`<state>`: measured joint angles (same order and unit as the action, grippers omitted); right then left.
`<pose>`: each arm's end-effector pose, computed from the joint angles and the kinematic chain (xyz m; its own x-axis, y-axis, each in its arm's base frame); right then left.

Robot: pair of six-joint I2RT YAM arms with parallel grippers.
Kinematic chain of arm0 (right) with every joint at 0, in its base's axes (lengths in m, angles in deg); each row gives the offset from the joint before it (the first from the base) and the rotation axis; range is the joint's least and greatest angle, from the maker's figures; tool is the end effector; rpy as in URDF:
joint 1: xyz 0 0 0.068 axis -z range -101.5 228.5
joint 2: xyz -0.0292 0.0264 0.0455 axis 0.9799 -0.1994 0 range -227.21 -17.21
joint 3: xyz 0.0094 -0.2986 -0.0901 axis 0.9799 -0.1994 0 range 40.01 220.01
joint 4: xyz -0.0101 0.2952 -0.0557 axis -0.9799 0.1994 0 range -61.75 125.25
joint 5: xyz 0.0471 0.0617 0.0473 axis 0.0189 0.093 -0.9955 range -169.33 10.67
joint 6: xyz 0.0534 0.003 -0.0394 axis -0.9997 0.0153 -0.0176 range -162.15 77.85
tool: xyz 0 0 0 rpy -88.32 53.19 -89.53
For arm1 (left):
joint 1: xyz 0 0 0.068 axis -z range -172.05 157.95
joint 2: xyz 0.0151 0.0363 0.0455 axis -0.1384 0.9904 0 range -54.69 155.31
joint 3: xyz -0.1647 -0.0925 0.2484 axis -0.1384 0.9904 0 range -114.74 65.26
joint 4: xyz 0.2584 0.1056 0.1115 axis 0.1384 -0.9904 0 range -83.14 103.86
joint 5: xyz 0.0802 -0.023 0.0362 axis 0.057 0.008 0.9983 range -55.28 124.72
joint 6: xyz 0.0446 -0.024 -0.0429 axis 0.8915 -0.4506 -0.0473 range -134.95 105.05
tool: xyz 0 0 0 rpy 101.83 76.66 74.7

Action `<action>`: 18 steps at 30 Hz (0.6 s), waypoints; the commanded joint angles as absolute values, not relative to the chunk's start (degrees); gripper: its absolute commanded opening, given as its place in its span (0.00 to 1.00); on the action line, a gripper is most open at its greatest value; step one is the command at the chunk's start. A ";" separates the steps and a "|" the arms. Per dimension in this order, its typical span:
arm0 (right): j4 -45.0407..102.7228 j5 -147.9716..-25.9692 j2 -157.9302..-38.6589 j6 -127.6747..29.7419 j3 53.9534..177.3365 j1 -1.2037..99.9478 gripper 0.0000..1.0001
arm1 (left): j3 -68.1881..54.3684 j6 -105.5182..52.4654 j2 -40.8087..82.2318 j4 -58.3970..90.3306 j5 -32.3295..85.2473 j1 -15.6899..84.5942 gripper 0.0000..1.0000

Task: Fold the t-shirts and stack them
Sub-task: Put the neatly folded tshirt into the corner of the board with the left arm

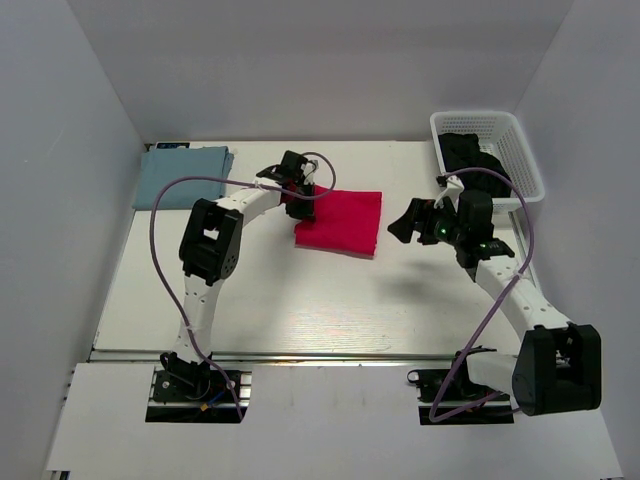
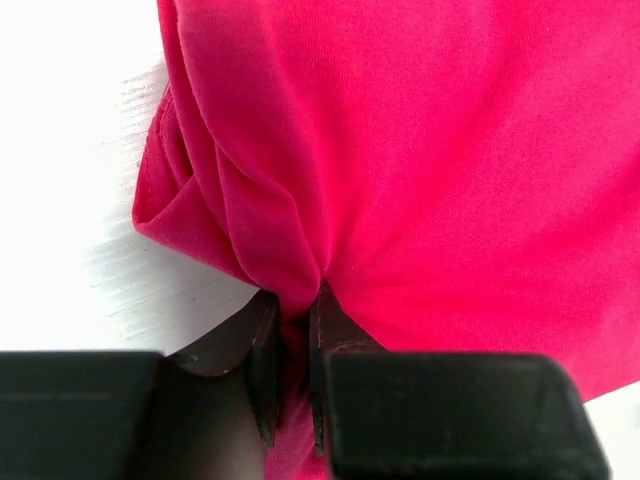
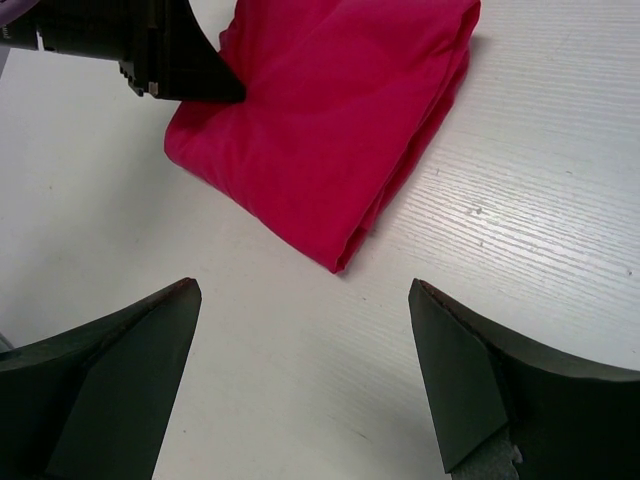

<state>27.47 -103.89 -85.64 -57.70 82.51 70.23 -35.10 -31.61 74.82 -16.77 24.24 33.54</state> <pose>0.2959 0.0652 0.2734 -0.5401 0.1679 -0.8247 -0.3720 0.8313 0.4129 0.4976 -0.2489 0.1525 -0.8922 0.1146 -0.4370 0.2625 0.9187 -0.2950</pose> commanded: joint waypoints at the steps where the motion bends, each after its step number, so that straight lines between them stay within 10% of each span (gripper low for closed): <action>1: 27.28 -101.75 -83.14 -55.87 82.20 70.50 0.90 | -36.43 -28.67 74.16 -18.83 28.29 33.62 0.00; 18: 27.37 -100.07 -83.75 -54.90 82.46 70.50 0.90 | -38.18 -3.36 56.14 -16.99 52.56 28.53 0.00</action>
<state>28.30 -100.45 -83.34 -55.80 82.12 70.27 -34.68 -10.54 59.65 -16.44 46.77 30.30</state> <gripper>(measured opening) 0.904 0.243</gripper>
